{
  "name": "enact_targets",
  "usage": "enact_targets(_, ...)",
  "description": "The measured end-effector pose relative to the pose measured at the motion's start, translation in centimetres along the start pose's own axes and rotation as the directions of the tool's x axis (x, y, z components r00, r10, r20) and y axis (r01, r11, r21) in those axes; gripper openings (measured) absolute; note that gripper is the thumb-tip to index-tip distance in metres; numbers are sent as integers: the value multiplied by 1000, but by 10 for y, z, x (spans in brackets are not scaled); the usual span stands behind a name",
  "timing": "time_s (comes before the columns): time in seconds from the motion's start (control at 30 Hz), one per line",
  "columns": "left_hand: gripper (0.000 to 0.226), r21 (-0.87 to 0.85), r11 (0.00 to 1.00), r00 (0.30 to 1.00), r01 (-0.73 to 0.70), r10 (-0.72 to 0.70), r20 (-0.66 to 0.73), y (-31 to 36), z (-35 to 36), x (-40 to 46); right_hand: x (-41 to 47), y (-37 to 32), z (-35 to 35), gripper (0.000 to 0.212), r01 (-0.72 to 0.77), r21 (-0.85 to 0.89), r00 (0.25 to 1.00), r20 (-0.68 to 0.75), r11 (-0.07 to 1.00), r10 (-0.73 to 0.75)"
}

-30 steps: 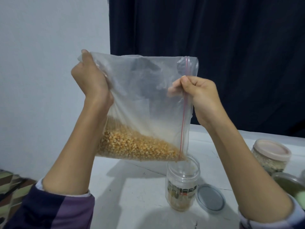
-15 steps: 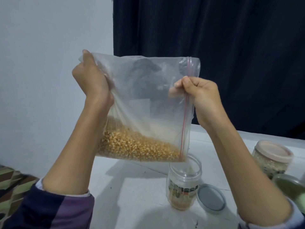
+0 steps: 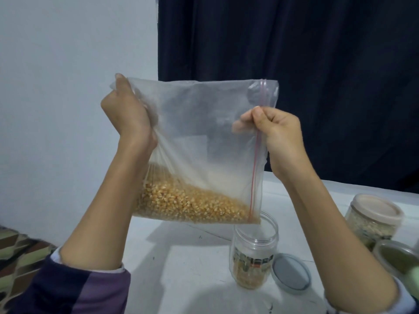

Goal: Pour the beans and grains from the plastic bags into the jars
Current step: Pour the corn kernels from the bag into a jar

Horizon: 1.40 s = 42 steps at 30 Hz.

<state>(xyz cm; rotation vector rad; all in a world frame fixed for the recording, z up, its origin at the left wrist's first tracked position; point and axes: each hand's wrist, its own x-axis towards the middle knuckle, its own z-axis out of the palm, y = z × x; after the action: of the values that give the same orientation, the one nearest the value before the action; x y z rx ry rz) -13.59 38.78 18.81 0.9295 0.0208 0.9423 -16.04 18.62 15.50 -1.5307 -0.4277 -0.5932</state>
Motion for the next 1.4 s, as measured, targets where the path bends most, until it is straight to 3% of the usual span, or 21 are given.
enact_targets(0.5,45,-37,999,1000,14,-14,16,-5,1,-6,-4,6,2,28,14,37,996,-92,999,-10)
enact_targets(1.4,43,-82,996,1000,29,-28,12,-22,5,5,4,21,4,27,54,41,994,-98,998,-49)
